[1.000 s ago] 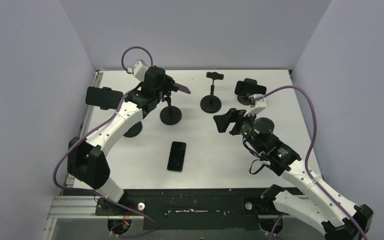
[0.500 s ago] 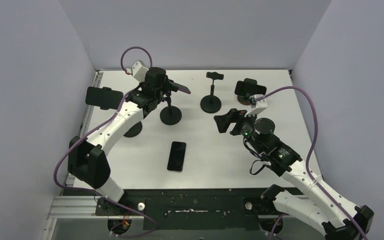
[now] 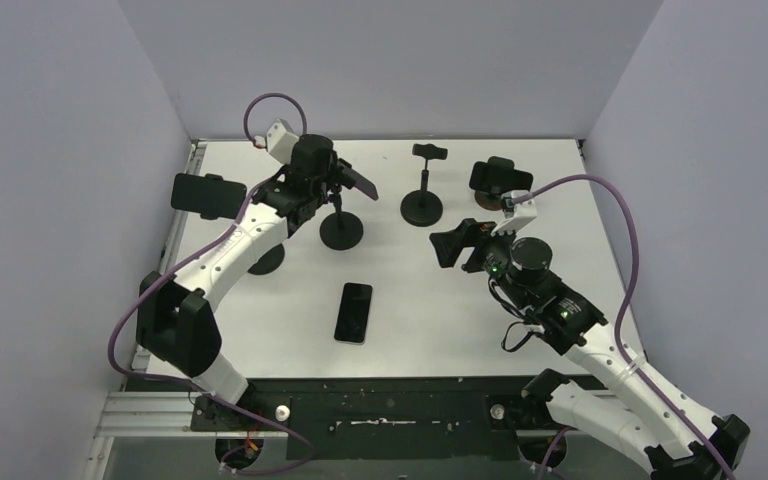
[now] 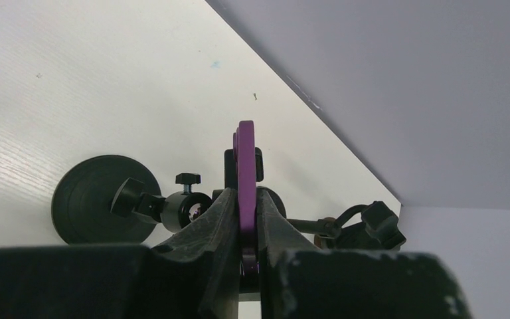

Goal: Remove the phone from the phone stand
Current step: Pick up the phone stand with the phone at the center of the board, then place the phone stand with the phone at the center of the board.

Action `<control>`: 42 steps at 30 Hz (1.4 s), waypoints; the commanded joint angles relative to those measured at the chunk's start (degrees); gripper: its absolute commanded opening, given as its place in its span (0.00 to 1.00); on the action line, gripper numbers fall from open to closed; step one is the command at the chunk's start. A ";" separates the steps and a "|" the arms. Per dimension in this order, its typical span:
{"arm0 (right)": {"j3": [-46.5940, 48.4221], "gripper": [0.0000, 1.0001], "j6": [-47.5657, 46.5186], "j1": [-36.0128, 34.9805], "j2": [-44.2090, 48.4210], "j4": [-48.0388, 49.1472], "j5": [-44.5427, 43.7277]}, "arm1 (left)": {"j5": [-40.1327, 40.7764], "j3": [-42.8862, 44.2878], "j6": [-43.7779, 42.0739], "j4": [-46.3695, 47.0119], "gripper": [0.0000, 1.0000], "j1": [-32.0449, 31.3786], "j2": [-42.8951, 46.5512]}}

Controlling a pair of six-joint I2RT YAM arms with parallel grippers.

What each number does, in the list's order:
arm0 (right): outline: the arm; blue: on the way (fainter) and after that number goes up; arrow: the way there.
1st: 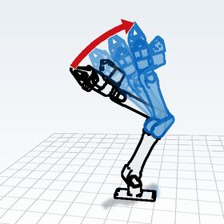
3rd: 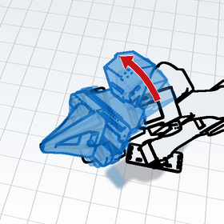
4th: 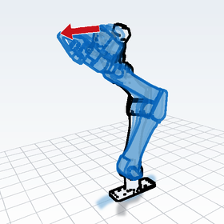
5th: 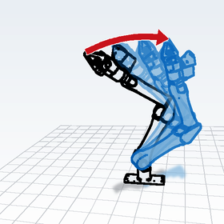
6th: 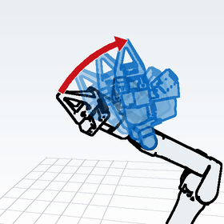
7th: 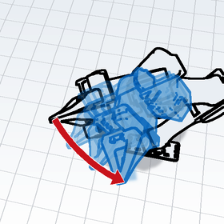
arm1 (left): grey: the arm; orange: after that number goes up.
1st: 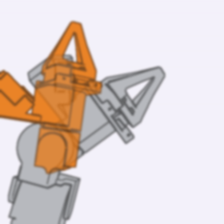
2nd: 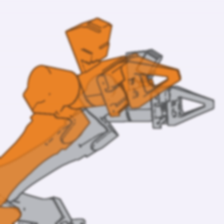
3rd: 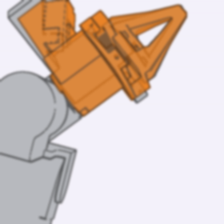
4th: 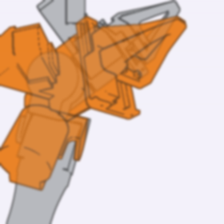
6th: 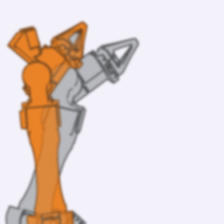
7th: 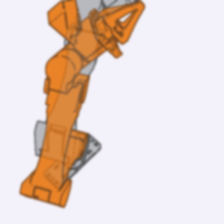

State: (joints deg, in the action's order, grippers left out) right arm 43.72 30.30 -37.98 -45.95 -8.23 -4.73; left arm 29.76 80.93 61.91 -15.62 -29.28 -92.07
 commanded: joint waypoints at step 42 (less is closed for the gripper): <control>8.22 0.88 -15.06 -0.52 10.69 -15.53 3.69 | -54.33 -13.08 -11.92 29.89 0.00 -6.18 18.76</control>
State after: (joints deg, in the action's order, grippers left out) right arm 53.56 13.63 -37.98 -36.32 -24.25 -1.54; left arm -15.40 66.24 50.61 -3.31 -34.54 -76.16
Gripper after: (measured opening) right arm 0.872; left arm 0.087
